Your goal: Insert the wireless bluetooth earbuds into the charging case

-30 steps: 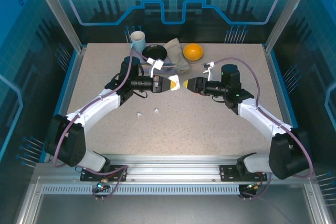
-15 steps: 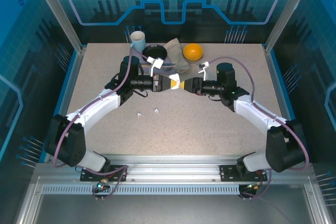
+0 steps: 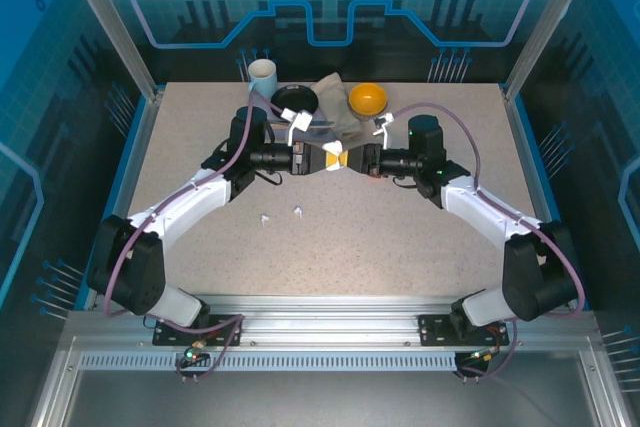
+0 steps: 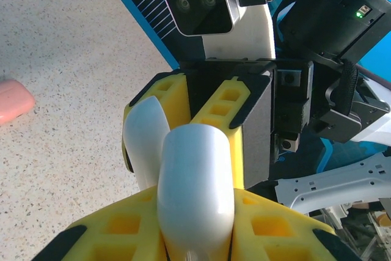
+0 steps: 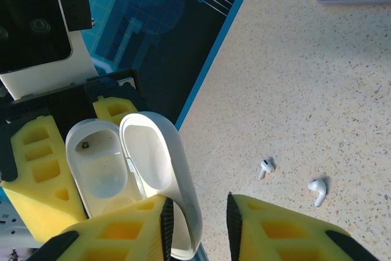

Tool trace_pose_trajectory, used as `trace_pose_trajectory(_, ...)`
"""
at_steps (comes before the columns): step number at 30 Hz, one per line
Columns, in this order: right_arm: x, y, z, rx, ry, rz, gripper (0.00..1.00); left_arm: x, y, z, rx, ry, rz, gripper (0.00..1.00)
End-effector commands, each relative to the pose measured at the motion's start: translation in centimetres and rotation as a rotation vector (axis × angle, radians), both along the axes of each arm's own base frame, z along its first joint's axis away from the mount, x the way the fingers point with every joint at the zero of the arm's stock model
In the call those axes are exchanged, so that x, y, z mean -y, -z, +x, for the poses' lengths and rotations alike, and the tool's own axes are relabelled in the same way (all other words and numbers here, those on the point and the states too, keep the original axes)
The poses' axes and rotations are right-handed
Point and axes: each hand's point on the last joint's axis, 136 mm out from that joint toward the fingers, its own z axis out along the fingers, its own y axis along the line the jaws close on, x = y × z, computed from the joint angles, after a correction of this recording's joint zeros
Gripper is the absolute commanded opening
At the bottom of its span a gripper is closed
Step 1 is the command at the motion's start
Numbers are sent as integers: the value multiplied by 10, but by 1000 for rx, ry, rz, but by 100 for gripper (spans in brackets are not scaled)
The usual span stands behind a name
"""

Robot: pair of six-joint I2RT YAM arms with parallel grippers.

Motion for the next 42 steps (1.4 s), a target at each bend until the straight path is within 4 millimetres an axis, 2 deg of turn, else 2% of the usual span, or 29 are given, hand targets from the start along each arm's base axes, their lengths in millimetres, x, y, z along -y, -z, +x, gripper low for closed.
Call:
trace_pose_trajectory(1,-10,-12,-3,38,-47,19,27,5,-21,1,38,26,-39,10)
trace_pose_trajectory(8,-13,-10,-1,38,-47,14,13,6,-22,1,36,30,-47,10)
trace_pose_trajectory(11,-12,-11,1,37,-38,6,4,5,-22,1,36,29,-45,15)
trace_pose_trajectory(12,-11,-10,2,37,-33,-1,0,5,-21,2,35,24,-42,19)
trace_pose_trajectory(14,-10,-10,3,35,-27,-20,0,4,-20,3,38,12,-32,33)
trace_pose_trajectory(15,-8,-10,5,38,-22,-36,0,3,-19,4,37,2,-19,49)
trace_pose_trajectory(16,-7,-8,5,36,-20,-56,0,2,-18,5,37,-6,-10,57)
trace_pose_trajectory(20,3,-3,6,62,-39,-156,0,-3,-23,4,57,-6,25,74)
trace_pose_trajectory(25,17,5,9,138,-104,-344,0,-15,-28,-1,66,22,95,77)
trace_pose_trajectory(32,17,18,9,201,-260,-449,0,-18,-17,-19,-12,161,197,77)
trace_pose_trajectory(36,17,25,9,217,-312,-487,0,-23,-3,-21,-45,190,267,76)
trace_pose_trajectory(42,20,43,8,200,-348,-532,0,-35,29,-10,-124,169,332,76)
